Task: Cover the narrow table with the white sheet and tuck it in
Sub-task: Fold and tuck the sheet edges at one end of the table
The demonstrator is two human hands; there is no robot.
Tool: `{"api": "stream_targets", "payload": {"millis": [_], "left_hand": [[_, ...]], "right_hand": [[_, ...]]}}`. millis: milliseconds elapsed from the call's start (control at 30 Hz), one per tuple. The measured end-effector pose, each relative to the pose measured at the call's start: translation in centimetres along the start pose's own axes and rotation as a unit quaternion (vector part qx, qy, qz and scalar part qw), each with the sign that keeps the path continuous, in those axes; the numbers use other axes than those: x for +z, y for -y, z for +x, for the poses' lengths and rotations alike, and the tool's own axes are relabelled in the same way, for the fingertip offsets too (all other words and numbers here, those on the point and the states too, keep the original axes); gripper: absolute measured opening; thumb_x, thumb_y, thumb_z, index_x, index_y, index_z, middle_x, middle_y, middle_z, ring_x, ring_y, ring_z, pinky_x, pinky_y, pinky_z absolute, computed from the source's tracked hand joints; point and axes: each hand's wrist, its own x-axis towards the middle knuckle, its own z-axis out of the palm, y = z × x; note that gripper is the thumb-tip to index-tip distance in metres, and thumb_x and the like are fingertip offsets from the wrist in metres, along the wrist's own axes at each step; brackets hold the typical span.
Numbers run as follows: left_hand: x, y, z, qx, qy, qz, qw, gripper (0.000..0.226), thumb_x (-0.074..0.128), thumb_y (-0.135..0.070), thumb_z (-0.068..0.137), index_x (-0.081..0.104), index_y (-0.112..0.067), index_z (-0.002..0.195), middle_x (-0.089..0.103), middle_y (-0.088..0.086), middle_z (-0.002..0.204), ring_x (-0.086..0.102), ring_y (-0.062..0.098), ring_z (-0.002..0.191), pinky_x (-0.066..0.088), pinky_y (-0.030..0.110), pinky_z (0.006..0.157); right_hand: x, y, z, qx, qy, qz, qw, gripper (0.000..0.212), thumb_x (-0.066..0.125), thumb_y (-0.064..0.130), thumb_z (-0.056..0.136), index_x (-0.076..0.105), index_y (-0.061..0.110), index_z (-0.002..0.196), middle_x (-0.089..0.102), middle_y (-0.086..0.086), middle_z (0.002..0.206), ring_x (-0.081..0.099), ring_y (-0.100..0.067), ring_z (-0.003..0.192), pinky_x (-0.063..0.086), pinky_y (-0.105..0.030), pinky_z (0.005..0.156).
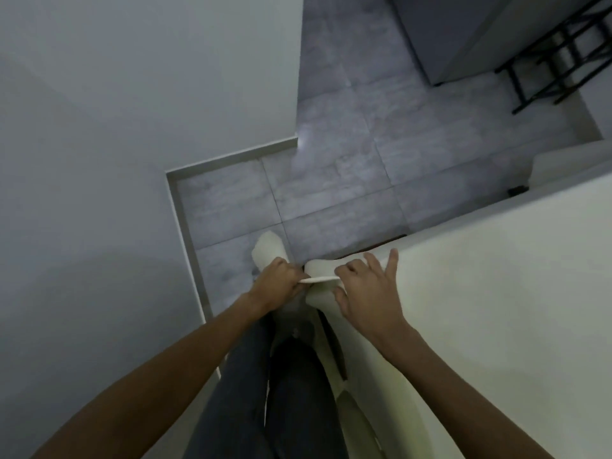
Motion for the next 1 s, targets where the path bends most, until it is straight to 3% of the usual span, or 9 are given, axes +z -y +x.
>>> {"api": "stream_targets", "payload": {"millis": [100, 233, 367, 500, 600, 700, 833, 1000], "left_hand": [[3.7, 2.5, -1.5, -0.069, 0.012, -0.039, 0.997, 0.012, 0.073, -0.015, 0.08, 0.077, -0.021, 0.09, 0.074, 0.0, 0.074, 0.067, 0.016, 0.061, 0.054, 0.027, 0.058], [9.0, 6.5, -4.1, -0.152, 0.04, -0.063, 0.985, 0.02, 0.061, -0.02, 0.086, 0.075, -0.027, 0.1, 0.073, -0.001, 0.079, 0.067, 0.016, 0.067, 0.057, 0.034, 0.062], [13.9, 9.7, -7.4, -0.22, 0.008, -0.076, 0.972, 0.029, 0.064, -0.016, 0.087, 0.072, -0.023, 0.114, 0.075, 0.005, 0.09, 0.069, 0.022, 0.077, 0.058, 0.036, 0.071], [16.8, 10.1, -10.7, -0.265, -0.013, -0.077, 0.961, 0.032, 0.07, -0.006, 0.081, 0.073, -0.016, 0.111, 0.074, 0.014, 0.088, 0.069, 0.032, 0.073, 0.058, 0.038, 0.063], [17.8, 9.3, -12.3, -0.279, -0.036, -0.095, 0.955, 0.031, 0.063, -0.009, 0.083, 0.073, -0.017, 0.111, 0.073, 0.012, 0.084, 0.068, 0.031, 0.07, 0.056, 0.036, 0.057], [18.0, 7.3, -13.6, -0.332, -0.027, -0.133, 0.934, 0.035, 0.054, -0.014, 0.089, 0.069, -0.017, 0.12, 0.072, 0.017, 0.096, 0.067, 0.035, 0.084, 0.056, 0.041, 0.067], [18.6, 1.5, -14.8, -0.387, -0.073, -0.201, 0.897, 0.038, 0.047, -0.014, 0.084, 0.073, -0.01, 0.112, 0.072, 0.02, 0.095, 0.068, 0.035, 0.084, 0.056, 0.043, 0.072], [21.8, -5.3, -15.7, -0.395, -0.082, -0.209, 0.891, 0.038, 0.072, 0.005, 0.077, 0.069, -0.003, 0.114, 0.073, 0.019, 0.086, 0.07, 0.03, 0.071, 0.058, 0.036, 0.063]], "right_hand": [[0.8, 0.3, 0.1, -0.018, -0.038, 0.008, 0.999, 0.004, 0.072, 0.023, 0.085, 0.074, 0.022, 0.089, 0.073, 0.0, 0.089, 0.064, -0.033, 0.108, 0.022, -0.075, 0.108], [2.3, 0.8, 0.3, -0.014, -0.087, 0.033, 0.996, 0.012, 0.076, 0.011, 0.081, 0.075, 0.018, 0.091, 0.074, -0.004, 0.09, 0.065, -0.037, 0.111, 0.019, -0.078, 0.107], [3.6, 0.4, 0.6, -0.025, -0.108, 0.049, 0.993, 0.025, 0.051, 0.023, 0.091, 0.074, 0.017, 0.096, 0.072, -0.004, 0.092, 0.063, -0.034, 0.113, 0.01, -0.074, 0.112], [3.5, 0.6, 0.4, -0.036, -0.114, 0.059, 0.991, 0.019, 0.06, 0.019, 0.089, 0.075, 0.013, 0.098, 0.073, -0.006, 0.092, 0.064, -0.034, 0.111, 0.012, -0.074, 0.113], [3.4, 0.8, 0.6, -0.043, -0.12, 0.057, 0.99, 0.014, 0.062, 0.016, 0.087, 0.074, 0.013, 0.094, 0.073, -0.005, 0.091, 0.066, -0.031, 0.103, 0.015, -0.074, 0.112], [3.1, 1.0, 0.4, -0.053, -0.111, 0.073, 0.99, 0.016, 0.055, 0.015, 0.086, 0.071, 0.015, 0.088, 0.069, -0.001, 0.088, 0.064, -0.024, 0.093, 0.013, -0.072, 0.113], [2.2, 1.1, 0.2, -0.048, -0.081, 0.137, 0.986, 0.026, 0.041, 0.021, 0.088, 0.066, 0.021, 0.083, 0.065, 0.005, 0.089, 0.061, -0.019, 0.095, 0.002, -0.062, 0.119], [2.2, 1.3, -0.1, -0.036, -0.083, 0.17, 0.981, 0.028, 0.038, 0.022, 0.087, 0.063, 0.019, 0.076, 0.066, 0.006, 0.089, 0.06, -0.016, 0.093, 0.005, -0.059, 0.12]]}}
